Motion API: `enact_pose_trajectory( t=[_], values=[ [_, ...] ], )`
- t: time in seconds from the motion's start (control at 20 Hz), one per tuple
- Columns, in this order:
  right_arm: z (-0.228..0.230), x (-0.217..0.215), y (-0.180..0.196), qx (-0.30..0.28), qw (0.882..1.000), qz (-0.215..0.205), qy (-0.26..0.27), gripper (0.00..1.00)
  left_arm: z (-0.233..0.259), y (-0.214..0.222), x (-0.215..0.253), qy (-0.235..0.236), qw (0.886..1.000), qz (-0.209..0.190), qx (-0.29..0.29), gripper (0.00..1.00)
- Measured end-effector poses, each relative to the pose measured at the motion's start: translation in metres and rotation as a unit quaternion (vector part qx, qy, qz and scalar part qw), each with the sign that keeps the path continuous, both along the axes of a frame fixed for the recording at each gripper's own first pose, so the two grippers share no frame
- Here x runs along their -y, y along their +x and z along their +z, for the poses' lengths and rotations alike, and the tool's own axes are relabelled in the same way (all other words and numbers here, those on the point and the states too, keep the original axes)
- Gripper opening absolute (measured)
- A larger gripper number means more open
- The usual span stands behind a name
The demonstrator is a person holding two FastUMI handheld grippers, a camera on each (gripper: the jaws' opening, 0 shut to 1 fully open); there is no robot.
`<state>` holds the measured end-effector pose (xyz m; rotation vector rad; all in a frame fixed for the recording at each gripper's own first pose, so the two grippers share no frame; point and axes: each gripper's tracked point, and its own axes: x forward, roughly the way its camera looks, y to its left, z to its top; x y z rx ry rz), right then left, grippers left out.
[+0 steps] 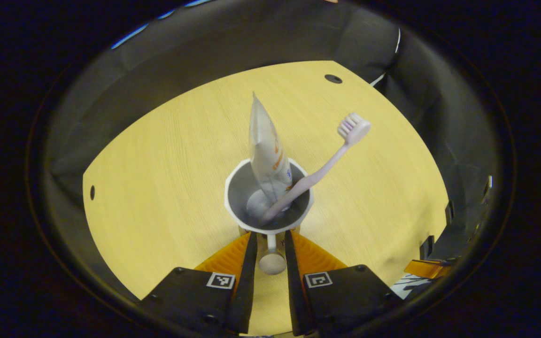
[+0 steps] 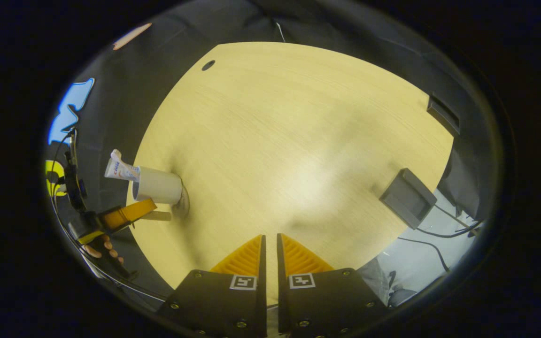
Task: Put the toothbrush and toothpaste on the desktop into the cup, then pick up the cup and place it on the coaster on the desktop.
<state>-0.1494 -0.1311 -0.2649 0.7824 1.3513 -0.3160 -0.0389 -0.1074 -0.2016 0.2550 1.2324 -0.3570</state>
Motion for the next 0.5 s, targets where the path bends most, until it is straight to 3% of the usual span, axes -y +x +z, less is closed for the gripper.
enact_pose_trajectory(
  t=[0.05,0.3,0.5],
  values=[
    [0.000,-0.002,0.001,0.001,1.000,0.002,0.000,0.11,-0.020,0.025,-0.003,-0.002,1.000,-0.003,0.002,0.39],
    [0.004,-0.014,0.008,0.008,1.000,0.019,0.002,0.11,0.032,-0.007,-0.017,-0.019,1.000,-0.003,0.018,0.41],
    [0.011,-0.035,0.019,0.018,0.998,0.058,0.000,0.11,0.065,-0.016,-0.034,-0.048,0.998,0.014,0.045,0.40]
  ],
)
